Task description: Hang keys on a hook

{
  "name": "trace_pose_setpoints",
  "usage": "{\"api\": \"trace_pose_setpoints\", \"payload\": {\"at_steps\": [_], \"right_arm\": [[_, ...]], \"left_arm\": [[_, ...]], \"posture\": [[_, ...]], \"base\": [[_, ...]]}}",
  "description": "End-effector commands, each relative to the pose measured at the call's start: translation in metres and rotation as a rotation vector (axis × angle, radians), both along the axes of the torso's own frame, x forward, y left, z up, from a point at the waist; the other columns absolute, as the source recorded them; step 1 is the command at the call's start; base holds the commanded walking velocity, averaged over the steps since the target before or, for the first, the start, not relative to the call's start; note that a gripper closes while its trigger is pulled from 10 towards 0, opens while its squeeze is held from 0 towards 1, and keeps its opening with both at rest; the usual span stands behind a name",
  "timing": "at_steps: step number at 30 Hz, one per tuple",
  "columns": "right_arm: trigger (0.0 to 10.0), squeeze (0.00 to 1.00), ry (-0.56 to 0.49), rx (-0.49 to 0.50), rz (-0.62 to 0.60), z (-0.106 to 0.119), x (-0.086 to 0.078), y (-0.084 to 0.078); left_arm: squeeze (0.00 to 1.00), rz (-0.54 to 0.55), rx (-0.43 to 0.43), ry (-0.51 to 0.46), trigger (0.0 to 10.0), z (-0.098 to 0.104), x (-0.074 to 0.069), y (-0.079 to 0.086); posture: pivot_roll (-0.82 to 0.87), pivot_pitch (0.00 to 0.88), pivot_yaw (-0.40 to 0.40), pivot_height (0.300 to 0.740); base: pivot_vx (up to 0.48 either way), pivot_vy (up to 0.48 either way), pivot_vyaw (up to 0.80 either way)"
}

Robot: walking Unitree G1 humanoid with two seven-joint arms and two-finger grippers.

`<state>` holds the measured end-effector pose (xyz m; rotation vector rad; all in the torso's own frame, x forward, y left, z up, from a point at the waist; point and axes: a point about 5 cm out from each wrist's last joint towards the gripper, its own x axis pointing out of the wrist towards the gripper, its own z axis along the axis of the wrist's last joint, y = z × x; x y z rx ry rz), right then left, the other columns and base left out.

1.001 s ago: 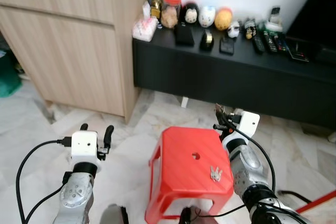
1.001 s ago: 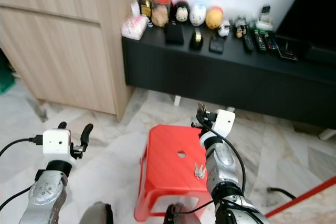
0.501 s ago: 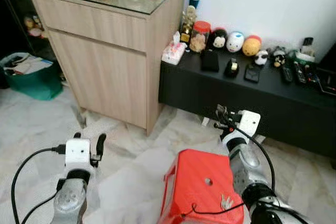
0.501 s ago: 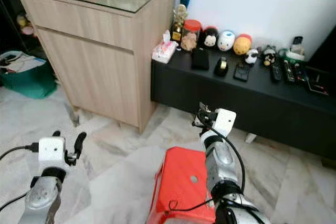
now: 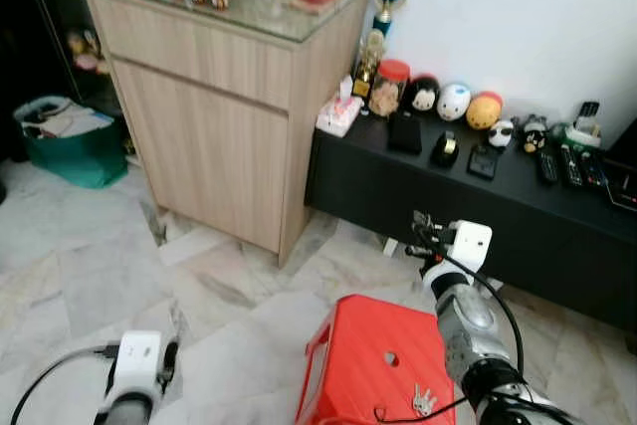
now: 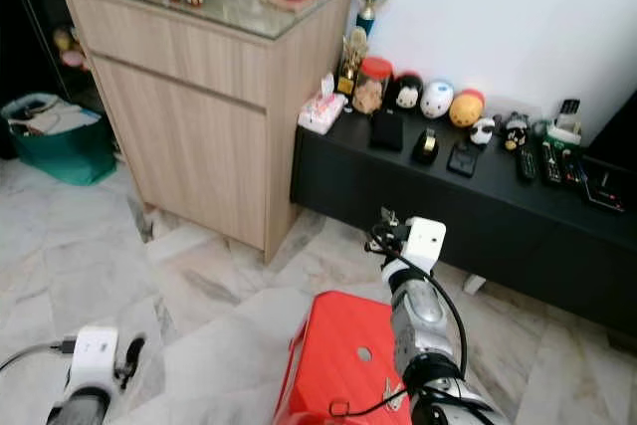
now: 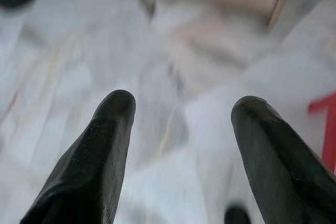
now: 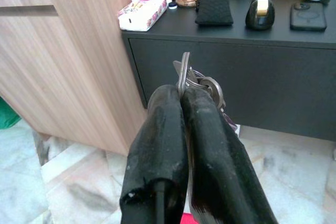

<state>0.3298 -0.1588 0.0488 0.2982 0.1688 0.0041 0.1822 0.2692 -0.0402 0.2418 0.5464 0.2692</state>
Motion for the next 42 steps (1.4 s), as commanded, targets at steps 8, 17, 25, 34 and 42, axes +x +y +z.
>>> {"api": "trace_pose_setpoints", "payload": {"at_steps": [8, 17, 25, 34, 42], "right_arm": [[10.0, 0.0, 0.024, -0.018, -0.054, -0.008, -0.007, -0.002], [10.0, 0.0, 0.019, -0.025, -0.081, -0.009, -0.009, -0.005], [10.0, 0.0, 0.032, -0.031, -0.073, -0.011, -0.01, -0.002], [10.0, 0.0, 0.026, -0.023, -0.072, -0.008, -0.007, 0.0], [10.0, 0.0, 0.032, -0.027, -0.075, -0.007, -0.006, -0.002]], "left_arm": [[0.0, -0.001, -0.114, 0.153, 10.0, -0.033, -0.036, -0.027], [0.0, 0.024, -0.153, 0.2, 10.0, -0.04, -0.043, -0.032], [0.0, 0.037, -0.176, 0.223, 10.0, -0.044, -0.045, -0.036], [0.0, 0.06, -0.192, 0.288, 10.0, -0.05, -0.056, -0.037], [0.0, 0.135, -0.239, 0.292, 10.0, -0.052, -0.057, -0.034]], "posture": [[0.21, 0.0, -0.163, 0.74], [0.17, 0.0, -0.133, 0.74], [0.18, 0.0, -0.143, 0.74], [0.18, 0.0, -0.148, 0.74], [0.18, 0.0, -0.162, 0.74]], "base": [[-0.293, 0.0, 0.0], [-0.372, 0.0, 0.0], [-0.368, 0.0, 0.0], [-0.363, 0.0, 0.0], [-0.071, 0.0, 0.0]]}}
